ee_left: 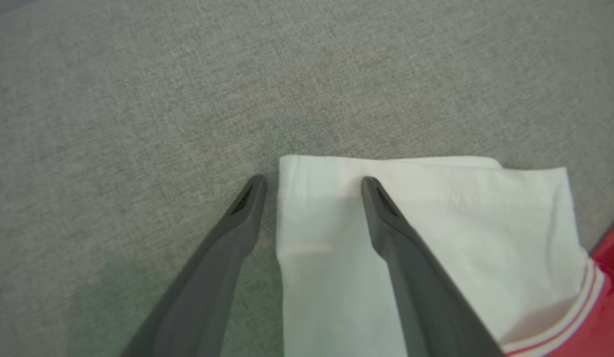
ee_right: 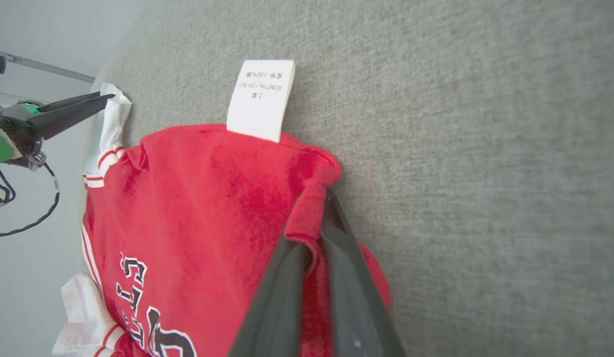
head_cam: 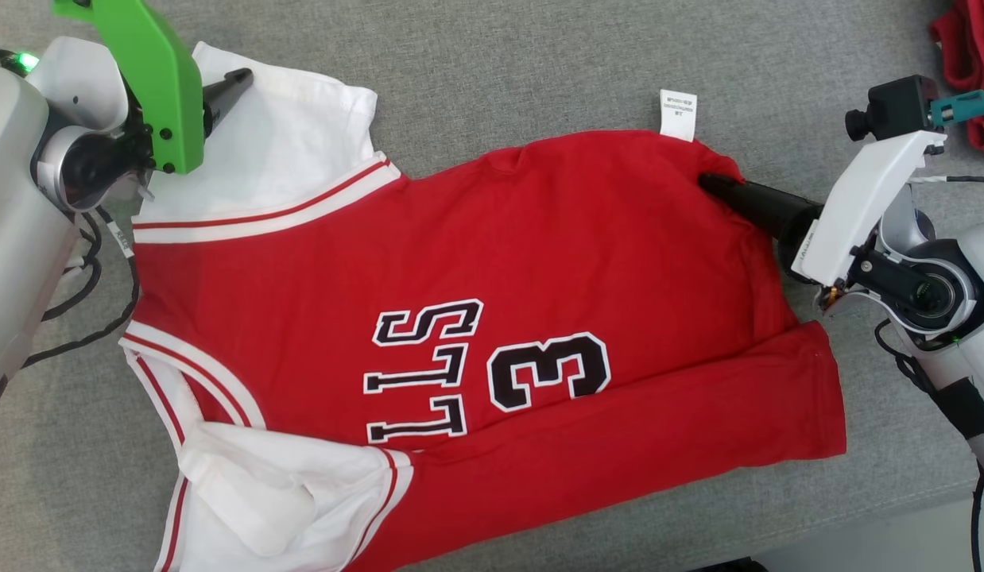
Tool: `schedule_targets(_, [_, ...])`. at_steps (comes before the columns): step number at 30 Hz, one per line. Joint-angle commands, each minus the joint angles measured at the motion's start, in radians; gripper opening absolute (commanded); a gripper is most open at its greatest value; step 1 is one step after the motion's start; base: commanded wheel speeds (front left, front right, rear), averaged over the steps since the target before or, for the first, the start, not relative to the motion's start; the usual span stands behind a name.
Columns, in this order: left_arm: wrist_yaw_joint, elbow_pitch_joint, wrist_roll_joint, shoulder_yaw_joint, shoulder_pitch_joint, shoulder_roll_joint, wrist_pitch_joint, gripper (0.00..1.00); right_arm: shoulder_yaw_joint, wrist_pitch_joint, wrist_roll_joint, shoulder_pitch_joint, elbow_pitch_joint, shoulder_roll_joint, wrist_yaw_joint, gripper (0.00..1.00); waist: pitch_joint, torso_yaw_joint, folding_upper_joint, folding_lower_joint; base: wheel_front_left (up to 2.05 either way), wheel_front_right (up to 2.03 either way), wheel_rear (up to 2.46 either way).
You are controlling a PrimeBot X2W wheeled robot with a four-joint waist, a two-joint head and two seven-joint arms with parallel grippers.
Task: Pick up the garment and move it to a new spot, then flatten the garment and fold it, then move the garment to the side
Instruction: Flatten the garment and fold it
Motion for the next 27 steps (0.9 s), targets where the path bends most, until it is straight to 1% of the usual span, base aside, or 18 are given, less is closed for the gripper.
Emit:
schedule_targets(1, [-0.005, 0.014, 0.003, -0.01, -0.006, -0.006, -0.005, 0.0, 0.017, -0.005, 0.002, 0.003, 0.004, -0.001, -0.001, 0.0, 0.001, 0.002, 0.0, -0.0001, 0.0, 0.0, 0.0])
schedule_targets(6, [-0.007, 0.026, 0.003, -0.022, -0.025, -0.003, -0.035, 0.0, 0.028, -0.06, -0.006, -0.012, -0.009, -0.016, -0.001, 0.0, -0.007, 0.017, 0.0, -0.0001, 0.0, 0.0, 0.0])
schedule_targets(10, [-0.008, 0.021, -0.004, -0.028, -0.039, 0.009, -0.075, 0.0, 0.041, -0.139, -0.027, -0.027, -0.015, -0.028, -0.001, 0.0, -0.03, 0.032, 0.0, -0.0001, 0.0, 0.0, 0.0])
schedule_targets(13, [-0.008, 0.019, -0.006, -0.033, -0.042, 0.018, -0.112, 0.0, 0.056, -0.204, -0.05, -0.042, 0.0, -0.039, -0.001, 0.0, -0.049, 0.047, 0.0, -0.0001, 0.0, 0.0, 0.0])
schedule_targets(18, [-0.008, 0.003, -0.028, -0.052, -0.01, 0.033, -0.14, 0.0, 0.101, -0.286, -0.088, -0.061, 0.044, -0.065, -0.001, 0.0, -0.086, 0.072, 0.0, -0.0001, 0.0, 0.0, 0.0])
schedule_targets(22, [-0.008, -0.029, -0.066, -0.067, 0.026, 0.047, -0.139, 0.0, 0.139, -0.325, -0.094, -0.064, 0.078, -0.083, -0.001, 0.0, -0.129, 0.09, 0.0, -0.0001, 0.0, 0.0, 0.0])
schedule_targets(27, [-0.008, -0.095, -0.146, -0.077, 0.077, 0.085, -0.106, 0.0, 0.181, -0.354, -0.07, -0.036, 0.118, -0.103, -0.001, 0.0, -0.193, 0.111, 0.0, -0.0001, 0.0, 0.0, 0.0])
